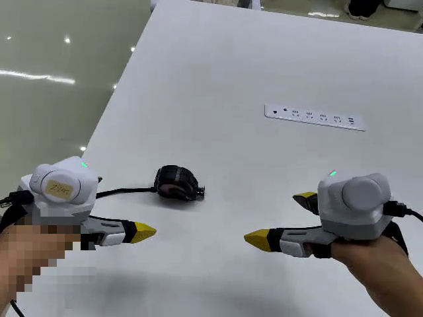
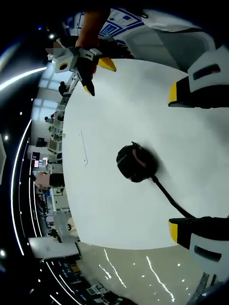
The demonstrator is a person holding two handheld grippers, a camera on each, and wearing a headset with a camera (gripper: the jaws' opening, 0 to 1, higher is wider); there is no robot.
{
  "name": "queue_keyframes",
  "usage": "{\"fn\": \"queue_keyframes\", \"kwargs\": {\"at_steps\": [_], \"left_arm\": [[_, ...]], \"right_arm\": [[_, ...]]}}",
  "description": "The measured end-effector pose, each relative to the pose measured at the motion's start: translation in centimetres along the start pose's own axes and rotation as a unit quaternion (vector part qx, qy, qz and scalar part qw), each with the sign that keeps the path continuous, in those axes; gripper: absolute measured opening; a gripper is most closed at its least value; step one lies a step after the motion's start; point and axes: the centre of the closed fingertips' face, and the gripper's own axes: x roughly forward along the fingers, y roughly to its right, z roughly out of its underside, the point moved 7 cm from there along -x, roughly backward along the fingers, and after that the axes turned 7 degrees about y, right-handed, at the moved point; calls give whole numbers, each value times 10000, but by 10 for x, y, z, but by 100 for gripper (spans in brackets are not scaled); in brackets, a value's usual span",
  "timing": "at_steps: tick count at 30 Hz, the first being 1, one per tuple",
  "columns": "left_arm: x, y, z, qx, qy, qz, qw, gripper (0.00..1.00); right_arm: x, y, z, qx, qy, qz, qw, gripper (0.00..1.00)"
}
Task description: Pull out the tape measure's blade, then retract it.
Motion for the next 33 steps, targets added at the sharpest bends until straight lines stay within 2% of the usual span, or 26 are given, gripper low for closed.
{"fn": "queue_keyframes", "kwargs": {"at_steps": [14,33], "left_arm": [[19,-8,-3,159,-70,79,9998,90],[45,-16,-9,577,-227,311,9976,87]], "right_arm": [[20,7,-2,-99,-51,-168,9998,85],[47,16,-2,-417,-183,-467,9979,83]]}}
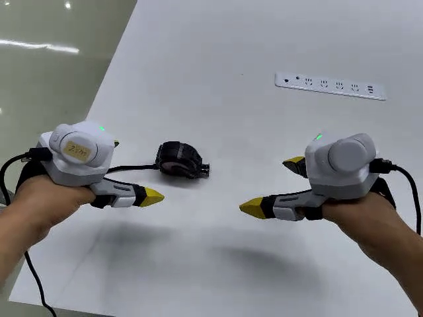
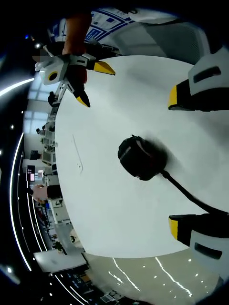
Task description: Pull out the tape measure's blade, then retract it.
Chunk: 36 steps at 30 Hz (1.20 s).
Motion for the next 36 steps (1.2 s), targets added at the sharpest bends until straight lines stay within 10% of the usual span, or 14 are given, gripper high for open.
{"fn": "queue_keyframes", "kwargs": {"at_steps": [36], "left_arm": [[41,-20,-1,732,-251,626,9950,76]], "right_arm": [[63,10,-7,-672,-223,-686,9951,78]]}}
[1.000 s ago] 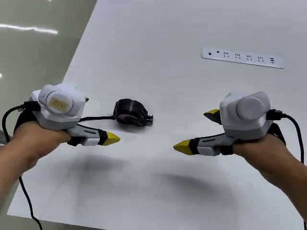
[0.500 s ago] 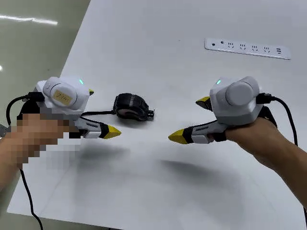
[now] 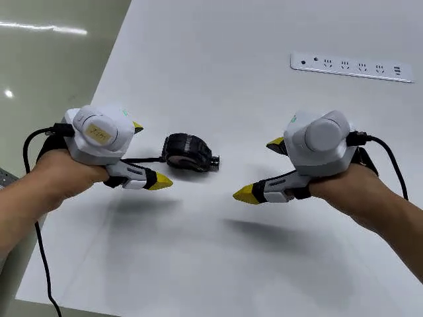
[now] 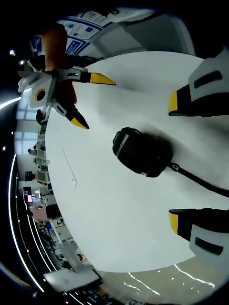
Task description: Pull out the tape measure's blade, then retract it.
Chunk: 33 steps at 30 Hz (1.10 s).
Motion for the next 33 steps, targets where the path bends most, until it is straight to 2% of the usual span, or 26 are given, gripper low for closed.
{"fn": "queue_keyframes", "kwargs": {"at_steps": [7,10,18,26,33], "left_arm": [[3,1,-4,261,-67,147,9995,74],[4,2,-6,401,-89,224,9989,73],[9,4,-9,623,-154,375,9972,72],[16,7,-14,924,-230,524,9941,70],[20,5,-20,998,-166,585,9931,67]], "right_arm": [[9,1,-1,-148,0,-142,9998,76],[14,0,-1,-360,-79,-258,9990,76],[24,2,1,-590,-154,-406,9973,73],[33,3,2,-727,-186,-511,9959,71],[39,5,1,-844,-189,-580,9946,68]]}}
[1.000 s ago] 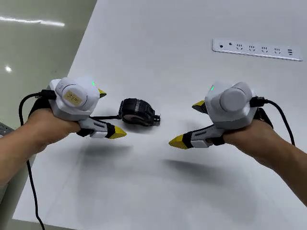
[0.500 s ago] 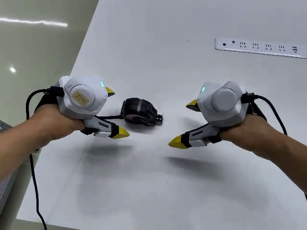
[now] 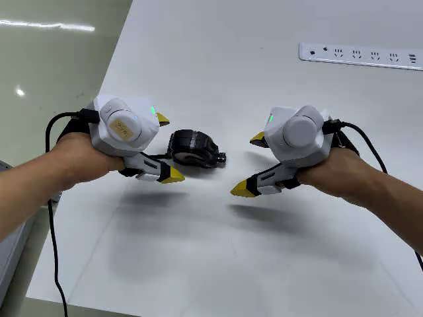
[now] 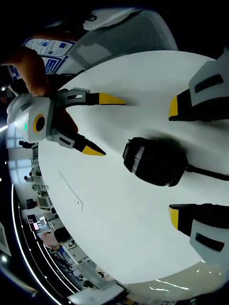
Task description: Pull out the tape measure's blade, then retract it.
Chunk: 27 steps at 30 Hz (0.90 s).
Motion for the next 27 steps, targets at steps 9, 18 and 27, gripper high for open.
{"fn": "queue_keyframes", "kwargs": {"at_steps": [9,18,27], "left_arm": [[6,-1,-7,187,13,123,9997,65],[11,0,-15,348,16,227,9991,63],[20,2,-18,727,-130,399,9965,59]], "right_arm": [[9,4,-3,-168,67,-55,9998,63],[16,4,-5,-383,71,-114,9992,58],[23,5,-6,-454,142,-151,9988,55]]}}
